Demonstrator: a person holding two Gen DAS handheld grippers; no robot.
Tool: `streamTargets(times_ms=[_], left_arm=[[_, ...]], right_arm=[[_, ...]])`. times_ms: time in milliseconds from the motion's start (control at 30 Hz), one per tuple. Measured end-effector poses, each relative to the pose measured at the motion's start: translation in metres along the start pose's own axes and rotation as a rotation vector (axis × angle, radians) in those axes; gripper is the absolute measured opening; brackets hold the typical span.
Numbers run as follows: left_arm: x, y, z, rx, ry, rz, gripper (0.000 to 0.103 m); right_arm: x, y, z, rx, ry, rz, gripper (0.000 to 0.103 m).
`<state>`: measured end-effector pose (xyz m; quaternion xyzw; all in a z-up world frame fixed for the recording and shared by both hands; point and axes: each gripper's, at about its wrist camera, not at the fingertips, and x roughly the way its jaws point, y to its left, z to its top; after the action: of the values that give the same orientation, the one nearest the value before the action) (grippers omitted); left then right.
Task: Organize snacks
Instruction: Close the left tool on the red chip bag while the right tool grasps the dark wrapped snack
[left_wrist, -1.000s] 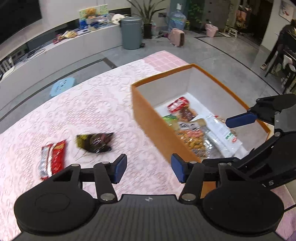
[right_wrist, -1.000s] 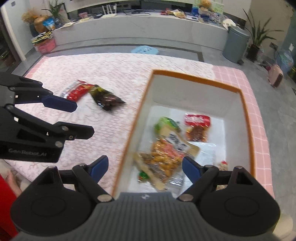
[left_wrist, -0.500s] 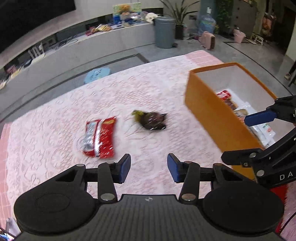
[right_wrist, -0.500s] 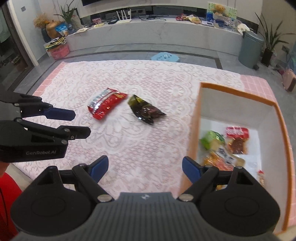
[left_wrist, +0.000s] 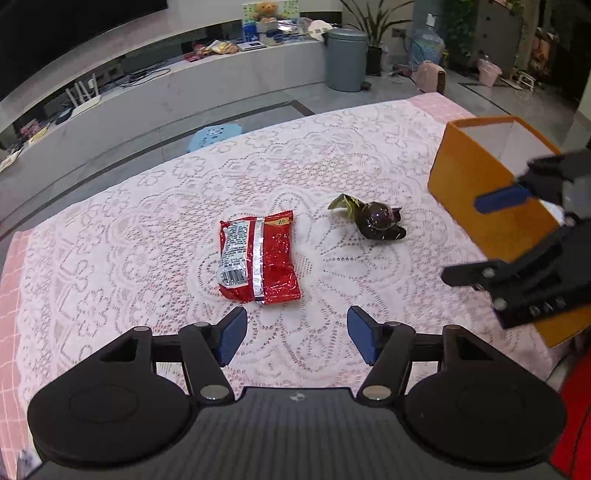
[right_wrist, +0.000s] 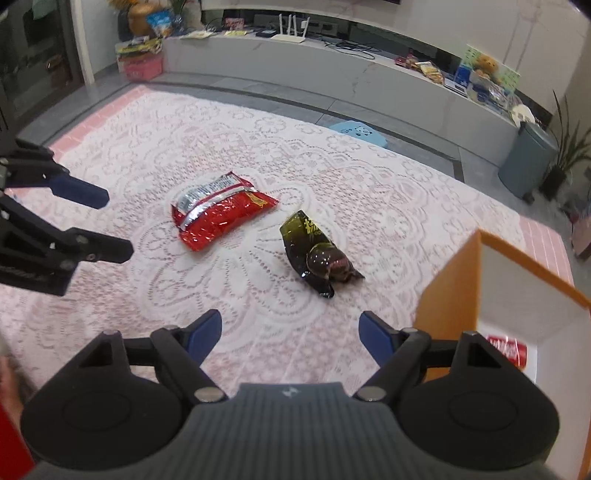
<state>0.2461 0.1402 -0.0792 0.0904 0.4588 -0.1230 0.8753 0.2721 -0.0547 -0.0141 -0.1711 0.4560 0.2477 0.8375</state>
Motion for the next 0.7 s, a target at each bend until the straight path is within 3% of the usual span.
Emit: streamTargets(times_ms=[100, 333, 467, 600, 700], left_arm=[[0.014, 0.004, -0.001, 0.007, -0.009, 0.0, 0.079], [0.047, 0.024, 0.011, -0.097, -0.053, 0.009, 0.083], [0.062, 0.026, 0.018, -0.094, -0.081, 0.072, 0.086], [0.083, 0.03, 0.021, -0.121, -0.048, 0.05, 0.09], [0.093, 0.034, 0.02, -0.149, -0.042, 0.077, 0.09]], right_arm=[[0.017, 0.0, 0.005, -0.033, 0.009, -0.018, 0.076], [0.055, -0.005, 0.021, -0.039, 0.012, -0.023, 0.075], [0.074, -0.009, 0.031, -0.029, 0.023, -0.016, 0.075], [0.093, -0.006, 0.039, -0.073, 0.036, -0.022, 0.081], [0.104, -0.004, 0.042, -0.089, 0.047, -0.019, 0.081]])
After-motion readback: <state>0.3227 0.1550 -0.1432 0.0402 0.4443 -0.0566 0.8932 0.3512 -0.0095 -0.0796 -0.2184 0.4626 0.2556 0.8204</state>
